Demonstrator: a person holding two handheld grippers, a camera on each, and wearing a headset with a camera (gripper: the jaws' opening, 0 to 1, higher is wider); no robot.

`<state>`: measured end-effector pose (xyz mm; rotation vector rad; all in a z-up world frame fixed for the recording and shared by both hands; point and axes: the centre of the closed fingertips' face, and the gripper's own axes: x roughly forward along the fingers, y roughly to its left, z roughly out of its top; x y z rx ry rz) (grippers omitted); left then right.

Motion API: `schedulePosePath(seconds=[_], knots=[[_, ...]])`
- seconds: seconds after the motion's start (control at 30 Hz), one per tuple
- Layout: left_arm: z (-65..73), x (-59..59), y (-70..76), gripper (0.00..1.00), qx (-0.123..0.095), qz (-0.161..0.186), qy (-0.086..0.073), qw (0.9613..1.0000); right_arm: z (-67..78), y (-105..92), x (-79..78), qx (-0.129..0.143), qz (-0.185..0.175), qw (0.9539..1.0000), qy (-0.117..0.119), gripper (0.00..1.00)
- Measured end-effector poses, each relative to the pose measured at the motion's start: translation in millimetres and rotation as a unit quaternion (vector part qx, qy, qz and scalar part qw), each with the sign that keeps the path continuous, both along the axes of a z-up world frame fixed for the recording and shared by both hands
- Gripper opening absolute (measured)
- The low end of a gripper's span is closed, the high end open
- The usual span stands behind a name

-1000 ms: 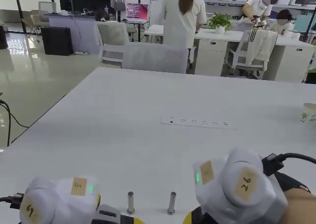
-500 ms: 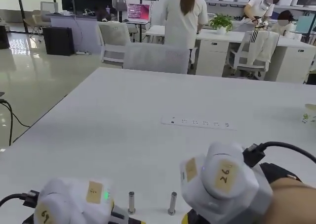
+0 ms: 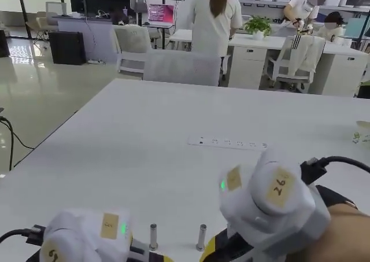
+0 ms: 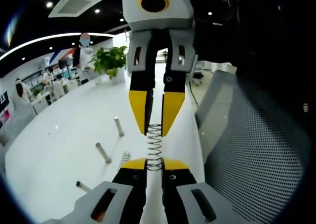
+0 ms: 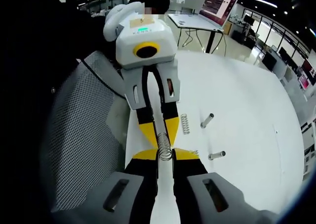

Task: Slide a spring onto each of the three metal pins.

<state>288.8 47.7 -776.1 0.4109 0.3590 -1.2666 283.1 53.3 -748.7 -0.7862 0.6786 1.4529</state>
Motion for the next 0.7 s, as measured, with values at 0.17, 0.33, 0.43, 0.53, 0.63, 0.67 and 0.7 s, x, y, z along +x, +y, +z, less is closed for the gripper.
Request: schedulePosePath(seconds=[0.17, 0.33, 0.43, 0.53, 0.63, 0.67, 0.7], knots=[[2.1, 1.2, 0.9, 0.03, -0.006, 0.006, -0.001, 1.0, 7.5, 7.2, 0.4, 0.025, -0.005, 0.9997, 0.0, 0.07], [2.3, 1.9, 1.3, 0.02, -0.008, 0.009, -0.001, 0.9999, 8.8, 10.1, 0.6, 0.036, -0.006, 0.9993, 0.001, 0.08], [1.8, 1.0, 0.8, 0.02, -0.01, 0.008, 0.0, 0.9999, 11.0, 12.2, -0.6, 0.047, -0.009, 0.9988, 0.012, 0.08], [3.3, 2.0, 1.0, 0.02, -0.014, 0.01, -0.001, 0.9999, 9.7, 12.4, -0.2, 0.05, -0.011, 0.9985, 0.018, 0.08], [6.9, 0.8, -1.2, 0.02, -0.022, 0.008, -0.001, 0.9997, 6.3, 13.3, -1.7, 0.052, -0.013, 0.9982, 0.027, 0.09], [7.0, 0.9, -1.6, 0.02, -0.023, 0.007, -0.002, 0.9997, 5.1, 13.3, -2.3, 0.051, -0.014, 0.9981, 0.03, 0.09], [7.2, 0.9, -2.0, 0.02, -0.022, 0.006, -0.002, 0.9997, 3.7, 13.3, -3.4, 0.051, -0.013, 0.9981, 0.032, 0.1]])
